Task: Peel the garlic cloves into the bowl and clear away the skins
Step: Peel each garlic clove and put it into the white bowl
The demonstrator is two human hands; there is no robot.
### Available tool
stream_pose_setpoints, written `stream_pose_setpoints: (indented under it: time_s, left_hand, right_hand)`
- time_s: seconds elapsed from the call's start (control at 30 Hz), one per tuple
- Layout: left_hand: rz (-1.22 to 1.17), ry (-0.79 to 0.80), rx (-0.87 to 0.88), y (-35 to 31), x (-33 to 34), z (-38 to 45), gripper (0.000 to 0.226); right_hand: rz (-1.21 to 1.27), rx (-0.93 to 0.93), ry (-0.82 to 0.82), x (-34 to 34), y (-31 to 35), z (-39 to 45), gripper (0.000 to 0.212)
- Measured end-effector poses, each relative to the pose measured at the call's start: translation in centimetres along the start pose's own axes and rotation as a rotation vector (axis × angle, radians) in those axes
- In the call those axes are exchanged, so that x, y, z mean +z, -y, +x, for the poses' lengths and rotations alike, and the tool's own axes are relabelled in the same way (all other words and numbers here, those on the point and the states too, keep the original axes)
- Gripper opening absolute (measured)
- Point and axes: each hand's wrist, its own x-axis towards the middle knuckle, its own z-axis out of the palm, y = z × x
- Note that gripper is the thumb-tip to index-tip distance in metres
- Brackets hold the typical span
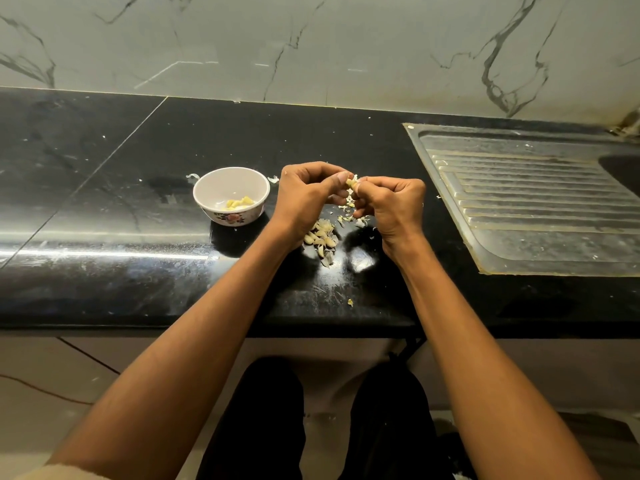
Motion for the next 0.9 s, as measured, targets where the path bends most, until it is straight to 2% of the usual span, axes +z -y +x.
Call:
stream_pose_setpoints:
  time_s: [0.23, 0.4, 0.63, 0.77, 0.9]
  left_hand:
    - [0.008, 0.002, -0.013, -0.1, 0.1, -0.1, 0.004]
    - [-0.022, -0.032, -0.035, -0.3, 0.1, -0.1, 0.008]
    - [-0.094, -0.084, -0.057, -0.4, 0.0, -0.1, 0.007]
    - [-0.115, -0.084, -0.058, -0.5, 0.0, -0.1, 0.004]
    - [-0.110, -0.113, -0.076, -0.4, 0.1, 0.1, 0.004]
  right_hand:
    - [-0.023, 0.004, 0.017, 0.0, -0.1, 0.1, 0.017]
    - [-0.008, 0.008, 0.033, -0.1, 0.0, 0.1, 0.018]
    - [-0.023, 0.019, -0.023, 0.0, 0.0, 0.2, 0.025]
    - [-0.170, -0.083, -0.050, -0.3, -0.7, 0.5, 0.016]
    - [-0.437, -0.205, -0.102, -0.3, -1.3, 0.8, 0.023]
